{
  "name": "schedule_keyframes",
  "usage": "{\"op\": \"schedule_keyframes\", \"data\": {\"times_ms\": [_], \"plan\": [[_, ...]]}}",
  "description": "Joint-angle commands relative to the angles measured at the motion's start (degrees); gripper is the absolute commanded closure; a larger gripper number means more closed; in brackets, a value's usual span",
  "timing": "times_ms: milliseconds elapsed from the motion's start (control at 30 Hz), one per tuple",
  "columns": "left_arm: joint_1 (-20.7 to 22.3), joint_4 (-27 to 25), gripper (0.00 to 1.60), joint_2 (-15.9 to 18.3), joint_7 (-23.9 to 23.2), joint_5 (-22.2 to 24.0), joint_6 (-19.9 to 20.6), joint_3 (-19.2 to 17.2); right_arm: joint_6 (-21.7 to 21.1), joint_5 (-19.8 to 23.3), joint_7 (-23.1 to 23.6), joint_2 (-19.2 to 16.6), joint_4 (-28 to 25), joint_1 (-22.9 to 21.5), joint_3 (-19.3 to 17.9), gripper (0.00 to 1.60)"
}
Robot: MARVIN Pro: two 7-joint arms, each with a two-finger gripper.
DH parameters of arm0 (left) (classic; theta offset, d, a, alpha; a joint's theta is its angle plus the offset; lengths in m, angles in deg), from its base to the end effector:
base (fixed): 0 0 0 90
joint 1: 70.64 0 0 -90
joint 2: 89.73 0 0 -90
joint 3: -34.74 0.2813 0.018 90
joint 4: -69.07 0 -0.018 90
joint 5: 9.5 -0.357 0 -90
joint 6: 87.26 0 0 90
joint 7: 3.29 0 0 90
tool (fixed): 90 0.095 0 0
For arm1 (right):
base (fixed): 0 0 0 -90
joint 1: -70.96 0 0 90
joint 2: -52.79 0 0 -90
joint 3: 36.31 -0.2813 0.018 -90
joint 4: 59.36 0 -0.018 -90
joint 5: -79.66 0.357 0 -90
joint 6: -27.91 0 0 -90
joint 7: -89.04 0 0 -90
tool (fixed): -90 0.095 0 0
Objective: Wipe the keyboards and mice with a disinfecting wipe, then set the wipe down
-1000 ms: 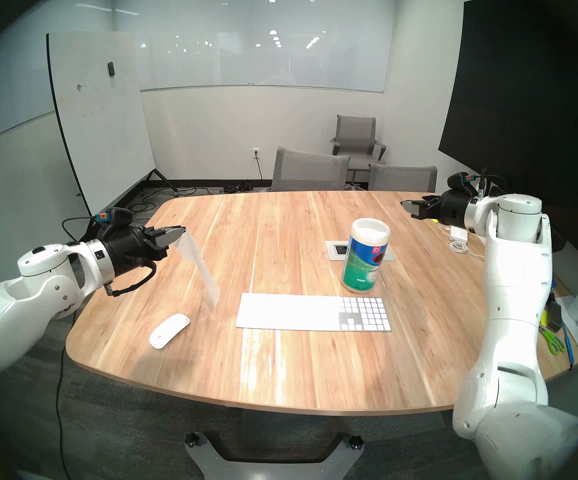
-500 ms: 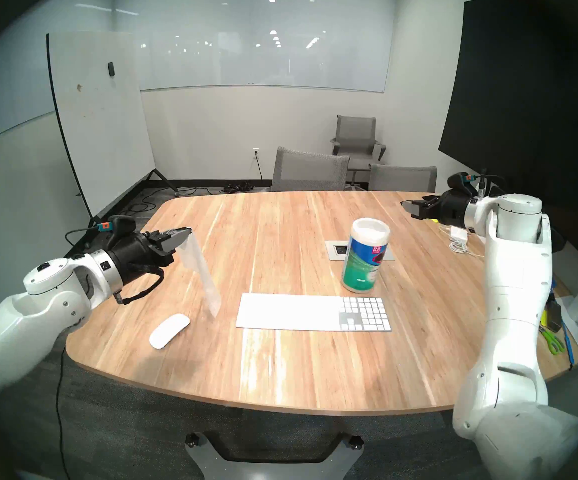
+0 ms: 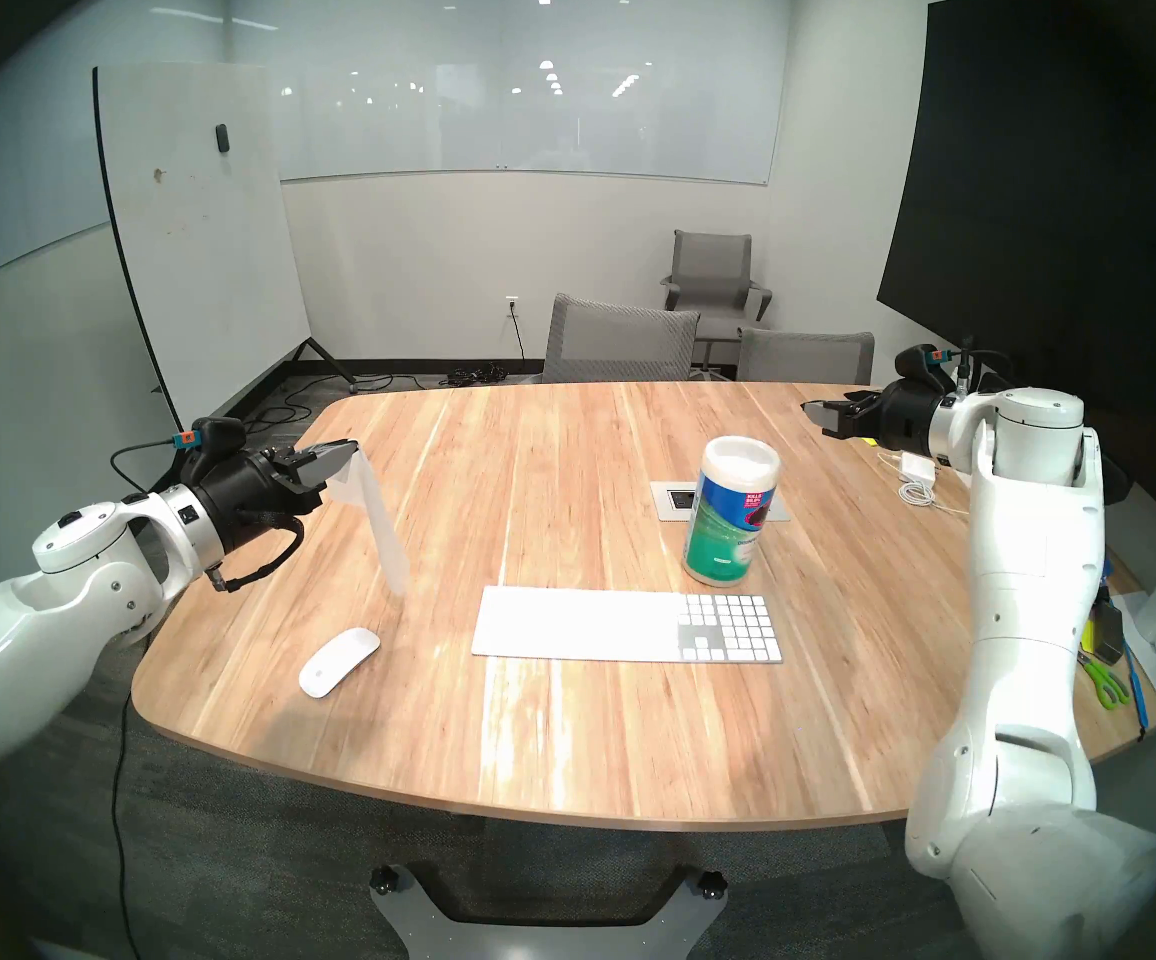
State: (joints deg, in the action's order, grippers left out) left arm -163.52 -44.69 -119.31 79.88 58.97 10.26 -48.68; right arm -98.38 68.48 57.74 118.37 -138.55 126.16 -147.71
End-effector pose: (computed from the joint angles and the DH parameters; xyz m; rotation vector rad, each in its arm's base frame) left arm 0.4244 0.0641 -0.1330 1.9406 -0.3778 1.7627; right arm 0.5238 -0.2413 -0.0603 -2.3296 -0.5048 -1.7828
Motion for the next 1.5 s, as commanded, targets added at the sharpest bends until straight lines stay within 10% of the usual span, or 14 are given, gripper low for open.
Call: {"op": "schedule_keyframes", "data": {"times_ms": [0,1467], "plan": [[-0.5,-3.0,0.0,1.0,1.1,-0.6,0.1,-1.1,0.0,0.1,-0.1,-0.1,-1.1,-1.0,0.0,0.0],[-0.8,-3.4,0.0,1.4,1.8,-0.4,0.0,-1.1,0.0,0.1,-0.1,-0.1,-1.1,-1.0,0.0,0.0]]}}
